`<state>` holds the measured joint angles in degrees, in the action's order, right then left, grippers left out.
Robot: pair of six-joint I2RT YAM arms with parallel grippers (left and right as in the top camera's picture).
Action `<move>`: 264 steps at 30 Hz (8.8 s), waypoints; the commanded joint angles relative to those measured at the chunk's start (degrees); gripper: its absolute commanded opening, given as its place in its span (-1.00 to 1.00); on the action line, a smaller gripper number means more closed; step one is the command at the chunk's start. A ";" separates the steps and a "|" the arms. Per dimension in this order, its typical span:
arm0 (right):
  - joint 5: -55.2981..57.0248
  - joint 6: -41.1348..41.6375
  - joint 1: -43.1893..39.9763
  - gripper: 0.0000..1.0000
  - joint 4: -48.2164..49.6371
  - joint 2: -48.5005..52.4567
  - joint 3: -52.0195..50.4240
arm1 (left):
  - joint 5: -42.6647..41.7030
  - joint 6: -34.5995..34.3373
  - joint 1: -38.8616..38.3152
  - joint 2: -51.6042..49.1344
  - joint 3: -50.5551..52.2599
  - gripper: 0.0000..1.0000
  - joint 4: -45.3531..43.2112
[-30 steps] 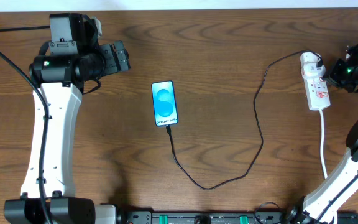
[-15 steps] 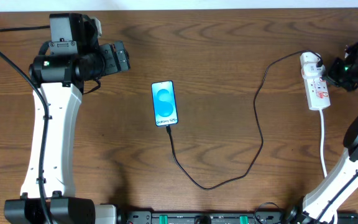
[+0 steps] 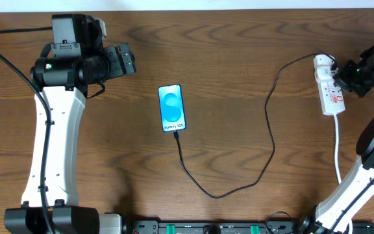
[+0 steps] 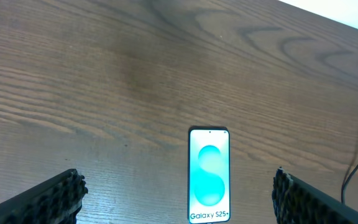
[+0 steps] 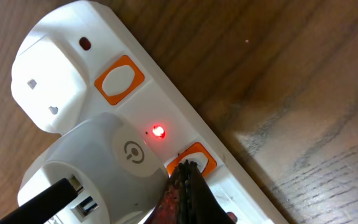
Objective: Plug charger to phone and switch on socket
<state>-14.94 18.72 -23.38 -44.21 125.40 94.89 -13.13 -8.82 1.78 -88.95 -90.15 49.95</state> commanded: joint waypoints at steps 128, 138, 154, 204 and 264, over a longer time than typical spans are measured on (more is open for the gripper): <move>5.38 -28.02 18.78 0.98 38.88 -89.92 -63.45 | 0.76 -0.07 0.24 0.55 -0.09 0.96 0.20; 5.09 -28.13 19.87 0.98 58.53 -108.24 -88.28 | 0.76 -0.07 0.24 0.55 -0.09 0.96 0.37; 4.07 -34.51 26.80 0.99 40.83 -124.91 -94.57 | 0.76 -0.07 0.24 0.55 -0.09 0.96 0.37; 4.07 -31.39 26.80 0.98 40.76 -124.69 -94.57 | 7.80 6.58 0.31 27.58 29.75 0.96 -22.12; 4.07 -31.39 26.80 0.98 40.76 -124.69 -94.57 | 7.80 14.36 -4.00 87.86 89.92 0.96 -46.31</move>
<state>-10.66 -13.43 2.98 -3.20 0.99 0.38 -5.15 4.75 -2.00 -0.97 -0.89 1.23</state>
